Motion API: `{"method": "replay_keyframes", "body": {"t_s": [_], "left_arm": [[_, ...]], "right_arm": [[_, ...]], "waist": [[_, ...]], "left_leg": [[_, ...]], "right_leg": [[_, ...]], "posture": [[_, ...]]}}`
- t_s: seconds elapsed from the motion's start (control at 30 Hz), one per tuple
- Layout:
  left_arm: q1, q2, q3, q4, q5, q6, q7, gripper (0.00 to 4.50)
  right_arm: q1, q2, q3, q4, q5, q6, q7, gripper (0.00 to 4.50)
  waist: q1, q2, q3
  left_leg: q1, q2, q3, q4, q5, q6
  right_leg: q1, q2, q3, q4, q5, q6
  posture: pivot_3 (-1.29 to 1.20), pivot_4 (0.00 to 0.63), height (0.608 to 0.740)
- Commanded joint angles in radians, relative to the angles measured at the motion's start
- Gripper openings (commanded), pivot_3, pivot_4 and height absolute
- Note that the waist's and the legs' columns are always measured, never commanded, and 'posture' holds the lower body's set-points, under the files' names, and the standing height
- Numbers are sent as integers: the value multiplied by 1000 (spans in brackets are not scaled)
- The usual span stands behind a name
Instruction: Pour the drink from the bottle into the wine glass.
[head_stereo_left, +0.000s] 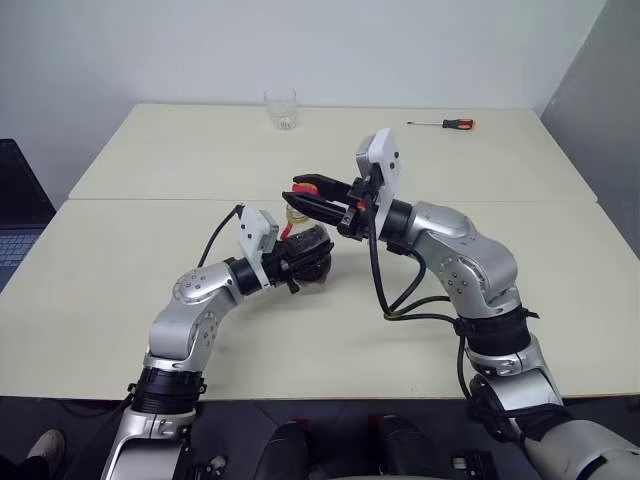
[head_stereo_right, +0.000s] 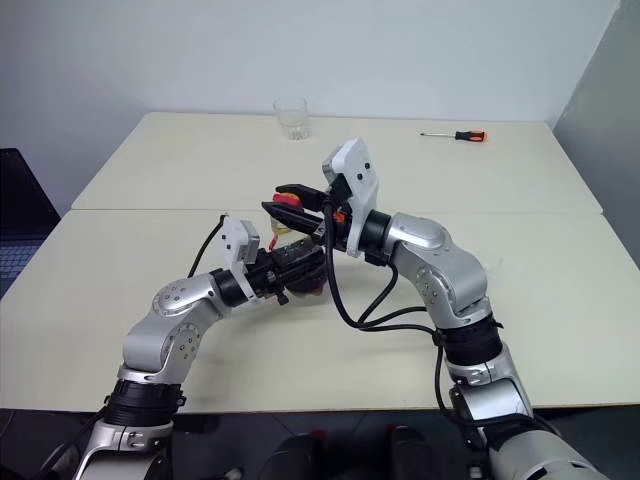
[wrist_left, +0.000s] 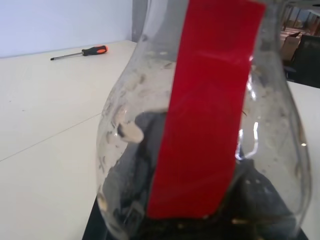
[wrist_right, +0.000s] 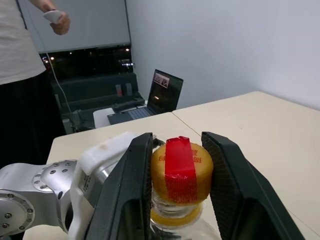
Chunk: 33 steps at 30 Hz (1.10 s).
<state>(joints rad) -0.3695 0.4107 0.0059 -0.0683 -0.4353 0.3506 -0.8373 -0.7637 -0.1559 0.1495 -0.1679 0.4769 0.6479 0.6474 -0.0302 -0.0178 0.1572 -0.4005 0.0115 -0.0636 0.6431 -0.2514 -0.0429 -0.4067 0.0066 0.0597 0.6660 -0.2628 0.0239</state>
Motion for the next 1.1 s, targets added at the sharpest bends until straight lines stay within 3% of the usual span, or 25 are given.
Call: {"method": "replay_keyframes", "body": {"t_s": [0.03, 0.63, 1.1], "left_arm": [[-3, 12, 34, -46, -14, -15, 14, 1469], [40, 25, 69, -111, -46, 27, 52, 1469], [21, 6, 45, -138, -73, 65, 47, 1469]], "right_arm": [[7, -19, -31, -69, 12, 6, -22, 1239], [243, -170, -82, -203, -104, 0, -193, 1239], [456, -168, -153, -320, -183, 46, -387, 1239]], "waist": [[0, 0, 0], [0, 0, 0], [1, 0, 0]], "left_leg": [[0, 0, 0, 0, 0, 0], [0, 0, 1, 0, 0, 0], [0, 0, 1, 0, 0, 0]], "right_leg": [[0, 0, 0, 0, 0, 0], [0, 0, 1, 0, 0, 0], [0, 0, 1, 0, 0, 0]], "posture": [[0, 150, 740], [0, 150, 740], [0, 150, 740]]}}
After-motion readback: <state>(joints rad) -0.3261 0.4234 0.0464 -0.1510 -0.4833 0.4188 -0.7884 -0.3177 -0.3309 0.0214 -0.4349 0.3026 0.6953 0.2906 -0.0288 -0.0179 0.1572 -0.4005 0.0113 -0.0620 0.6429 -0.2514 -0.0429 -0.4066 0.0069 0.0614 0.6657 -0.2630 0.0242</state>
